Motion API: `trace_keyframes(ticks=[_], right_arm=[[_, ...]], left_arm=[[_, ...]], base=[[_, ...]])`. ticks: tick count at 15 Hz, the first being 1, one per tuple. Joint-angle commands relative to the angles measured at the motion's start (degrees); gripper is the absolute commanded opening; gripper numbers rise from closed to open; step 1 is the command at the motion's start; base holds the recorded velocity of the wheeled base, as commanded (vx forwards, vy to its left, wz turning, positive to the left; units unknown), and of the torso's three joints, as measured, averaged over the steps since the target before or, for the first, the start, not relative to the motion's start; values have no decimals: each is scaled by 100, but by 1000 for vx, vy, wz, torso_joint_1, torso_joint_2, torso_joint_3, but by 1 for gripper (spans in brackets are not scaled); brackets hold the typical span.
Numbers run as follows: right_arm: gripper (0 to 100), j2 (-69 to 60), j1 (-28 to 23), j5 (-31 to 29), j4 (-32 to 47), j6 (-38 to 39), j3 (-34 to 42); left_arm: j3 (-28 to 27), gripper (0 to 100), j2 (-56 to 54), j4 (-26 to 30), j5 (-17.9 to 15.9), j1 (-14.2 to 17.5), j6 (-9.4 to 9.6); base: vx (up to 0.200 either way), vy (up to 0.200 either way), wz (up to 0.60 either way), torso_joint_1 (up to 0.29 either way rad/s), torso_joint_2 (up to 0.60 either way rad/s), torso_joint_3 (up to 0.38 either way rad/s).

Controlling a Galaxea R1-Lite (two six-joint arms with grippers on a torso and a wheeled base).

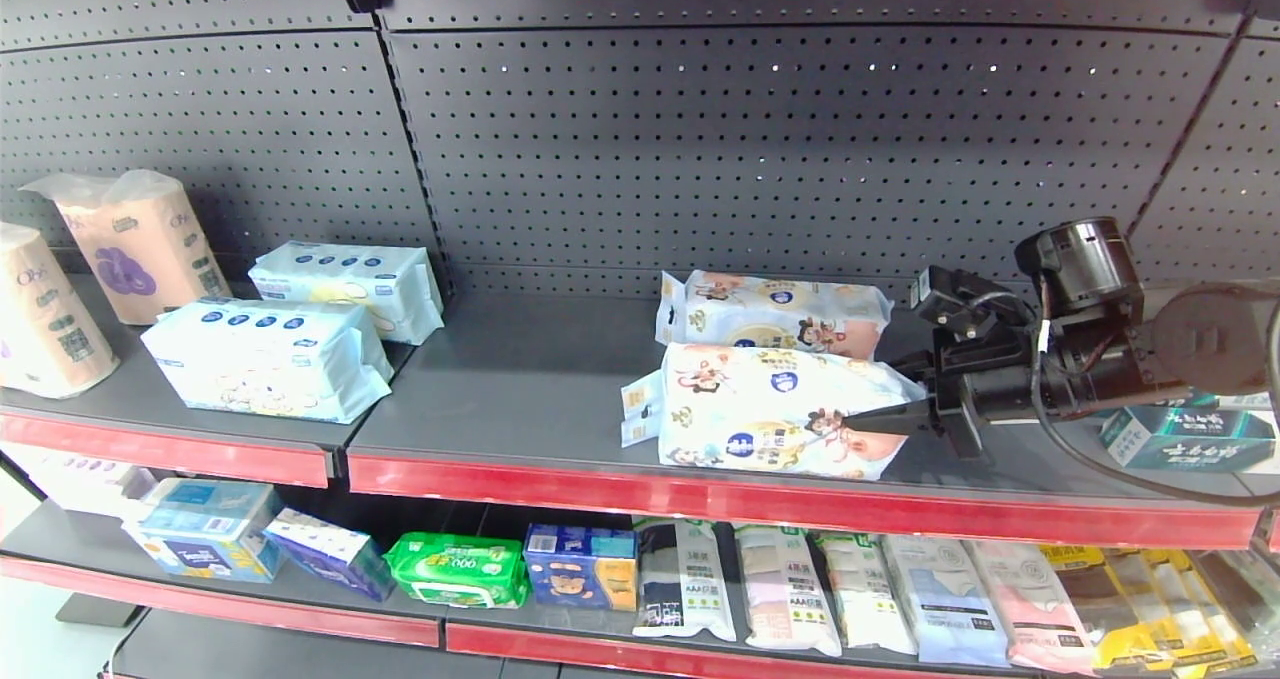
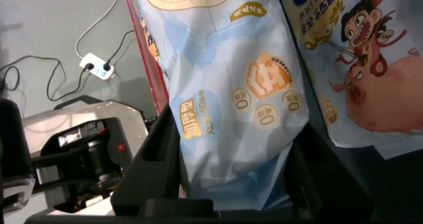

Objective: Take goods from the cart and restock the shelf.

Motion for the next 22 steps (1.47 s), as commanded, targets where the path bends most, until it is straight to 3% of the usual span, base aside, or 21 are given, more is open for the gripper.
trace_keyframes(ticks=[1,2,13,22], right_arm=[[0,-2,-4,3,3,-21,12],[100,-2,-4,3,3,-21,30],[100,-336,-232,-32,38,67,144],[100,-1250,-680,-41,38,726,416]], left_arm=[[1,100,0,0,-2,2,-2],[1,100,0,0,-2,2,-2],[1,100,0,0,-2,2,-11],[1,100,0,0,-2,2,-2]], base=[[0,0,0,0,0,0],[0,0,0,0,0,0],[0,0,0,0,0,0],[0,0,0,0,0,0]])
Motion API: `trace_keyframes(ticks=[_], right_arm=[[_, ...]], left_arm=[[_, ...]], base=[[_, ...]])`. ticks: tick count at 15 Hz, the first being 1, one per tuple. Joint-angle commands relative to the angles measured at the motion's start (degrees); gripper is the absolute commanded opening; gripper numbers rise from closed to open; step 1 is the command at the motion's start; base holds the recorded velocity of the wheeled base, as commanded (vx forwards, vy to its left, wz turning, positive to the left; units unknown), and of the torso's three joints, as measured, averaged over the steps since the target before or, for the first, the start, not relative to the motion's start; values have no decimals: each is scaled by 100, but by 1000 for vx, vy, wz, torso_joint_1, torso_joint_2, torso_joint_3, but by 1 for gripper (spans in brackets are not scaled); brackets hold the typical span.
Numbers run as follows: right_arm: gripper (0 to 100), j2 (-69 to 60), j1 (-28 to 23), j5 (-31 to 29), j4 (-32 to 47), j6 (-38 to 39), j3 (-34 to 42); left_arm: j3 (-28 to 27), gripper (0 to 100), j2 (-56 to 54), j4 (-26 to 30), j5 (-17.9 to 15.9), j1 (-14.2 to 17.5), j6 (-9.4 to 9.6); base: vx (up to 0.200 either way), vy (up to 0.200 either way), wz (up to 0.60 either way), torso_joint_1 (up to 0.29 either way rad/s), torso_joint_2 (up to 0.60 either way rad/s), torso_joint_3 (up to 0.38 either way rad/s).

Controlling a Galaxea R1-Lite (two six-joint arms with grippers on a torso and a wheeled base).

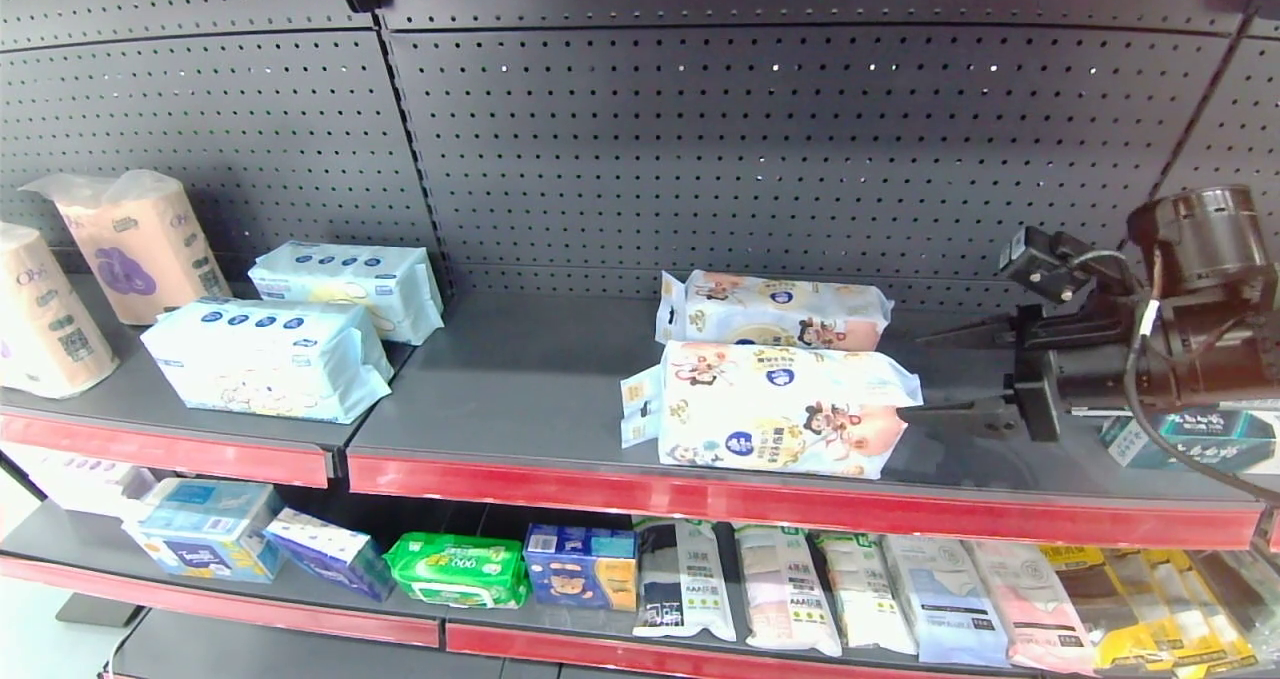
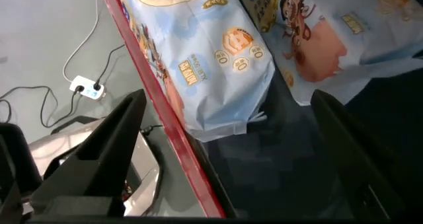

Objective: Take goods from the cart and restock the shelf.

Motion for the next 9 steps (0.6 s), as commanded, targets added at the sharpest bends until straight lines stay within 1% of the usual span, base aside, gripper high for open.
trace_keyframes(ticks=[1,2,3,4,6,7,8,9], right_arm=[[100,-479,-193,-13,-3,167,153],[100,-716,-289,-84,6,351,241],[100,-989,-360,-330,-3,606,400],[100,-1279,-412,-708,-3,843,567],[100,-1754,-535,-1279,-3,1186,848],[100,-2123,-650,-1745,-3,1485,1032],[100,-2597,-702,-2562,6,1757,1226],[100,-2782,-720,-2984,6,1828,1331]], left_arm=[[1,100,0,-2,-2,4,1],[1,100,0,6,-2,4,1],[1,100,0,-2,-2,4,1],[1,100,0,-2,-2,4,1],[1,100,0,-2,-2,4,-8],[1,100,0,-2,-2,4,-8],[1,100,0,-2,-2,4,1],[1,100,0,-2,-2,4,-8]], base=[[0,0,0,0,0,0],[0,0,0,0,0,0],[0,0,0,0,0,0],[0,0,0,0,0,0],[0,0,0,0,0,0],[0,0,0,0,0,0],[0,0,0,0,0,0],[0,0,0,0,0,0]])
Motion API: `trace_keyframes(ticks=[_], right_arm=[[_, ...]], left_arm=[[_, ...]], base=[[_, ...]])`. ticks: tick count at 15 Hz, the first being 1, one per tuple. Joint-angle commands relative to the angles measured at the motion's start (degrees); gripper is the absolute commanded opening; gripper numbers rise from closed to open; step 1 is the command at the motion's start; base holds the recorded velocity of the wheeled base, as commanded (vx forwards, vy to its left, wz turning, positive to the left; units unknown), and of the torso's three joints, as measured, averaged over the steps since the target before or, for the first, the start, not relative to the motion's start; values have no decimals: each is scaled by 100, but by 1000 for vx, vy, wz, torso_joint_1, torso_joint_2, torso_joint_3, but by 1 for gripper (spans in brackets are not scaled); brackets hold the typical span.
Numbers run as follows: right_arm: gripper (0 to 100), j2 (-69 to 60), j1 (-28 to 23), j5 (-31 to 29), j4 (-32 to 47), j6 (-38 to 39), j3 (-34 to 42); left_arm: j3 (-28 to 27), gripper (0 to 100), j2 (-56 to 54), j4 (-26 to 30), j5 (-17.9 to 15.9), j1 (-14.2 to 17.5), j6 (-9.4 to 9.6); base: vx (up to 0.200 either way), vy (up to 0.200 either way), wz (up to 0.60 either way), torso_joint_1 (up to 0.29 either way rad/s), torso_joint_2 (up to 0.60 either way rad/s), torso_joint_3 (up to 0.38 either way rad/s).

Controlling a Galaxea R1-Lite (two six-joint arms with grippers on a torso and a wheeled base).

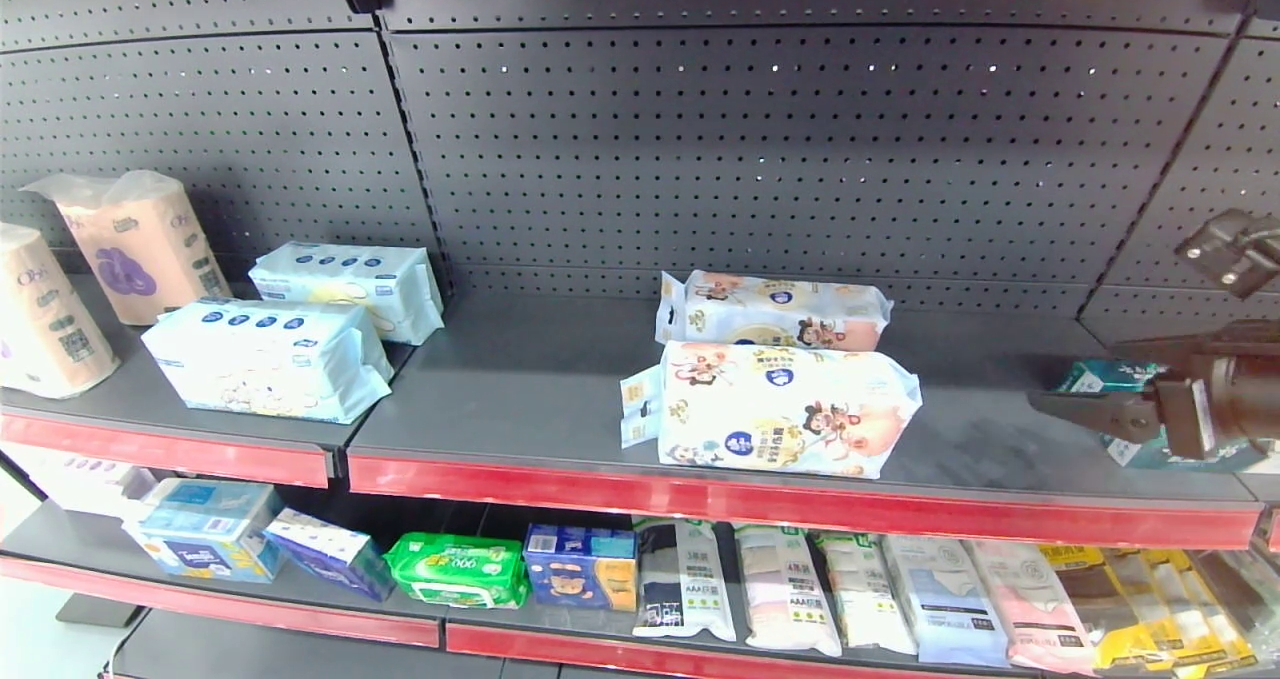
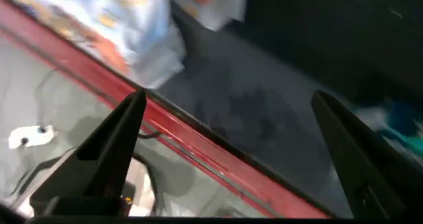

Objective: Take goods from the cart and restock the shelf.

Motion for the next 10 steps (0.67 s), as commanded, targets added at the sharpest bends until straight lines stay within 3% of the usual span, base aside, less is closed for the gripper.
trace_keyframes(ticks=[1,4,6,10], right_arm=[[100,-1360,-91,-1380,-6,518,829],[100,-2230,-118,-1451,-14,1300,1813],[100,-2723,-100,-1539,-58,1423,2349],[100,-2978,-47,-1591,-58,1590,2499]], left_arm=[[1,100,0,0,-2,2,-8],[1,100,0,0,-2,2,1],[1,100,0,0,-2,2,1],[1,100,0,0,-2,2,1]], base=[[0,0,0,0,0,0],[0,0,0,0,0,0],[0,0,0,0,0,0],[0,0,0,0,0,0]])
